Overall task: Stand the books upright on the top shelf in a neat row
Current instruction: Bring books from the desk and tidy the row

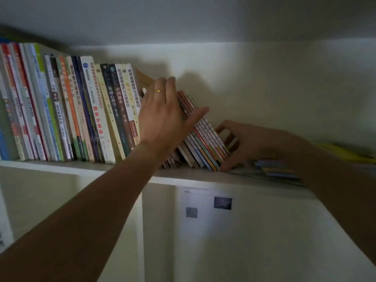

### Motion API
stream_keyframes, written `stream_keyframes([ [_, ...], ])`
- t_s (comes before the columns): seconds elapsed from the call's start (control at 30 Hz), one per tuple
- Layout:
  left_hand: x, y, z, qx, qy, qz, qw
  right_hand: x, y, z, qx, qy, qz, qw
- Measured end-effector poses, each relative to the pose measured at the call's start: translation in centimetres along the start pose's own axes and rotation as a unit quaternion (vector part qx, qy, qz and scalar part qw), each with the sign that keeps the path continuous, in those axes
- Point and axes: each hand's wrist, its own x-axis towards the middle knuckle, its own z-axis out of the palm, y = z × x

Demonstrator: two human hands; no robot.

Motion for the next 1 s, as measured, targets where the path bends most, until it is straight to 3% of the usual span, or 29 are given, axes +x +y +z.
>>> stream_keyframes([
  [0.1, -0.3, 0.1, -0.5, -0.049, -0.007, -0.019, 0.999, -1.7, 0.1, 1.4, -0.027, 0.032, -0.009, 0.999],
  [0.2, -0.8, 0.3, -0.7, -0.021, -0.012, -0.014, 1.0, -3.8, 0.6, 1.5, -0.063, 0.075, 0.004, 0.995],
  [0.4, -1.2, 0.3, -0.8, -0.072, -0.01, -0.026, 0.997, -6.0, 1.1, 3.7, -0.146, 0.171, 0.09, 0.97],
  [0.53, -1.5, 2.4, 0.3, -0.027, -0.012, -0.041, 0.999, -4.8, 0.2, 5.4, -0.189, 0.221, 0.119, 0.949],
  [0.9, -0.6, 2.6, 1.2, -0.003, -0.029, -0.029, 0.999, -7.2, 2.8, 4.2, -0.187, 0.257, 0.181, 0.931],
  [1.0, -0.6, 2.5, 1.0, -0.035, -0.038, -0.054, 0.997, -8.8, 4.6, 3.5, -0.179, 0.243, 0.137, 0.943],
])
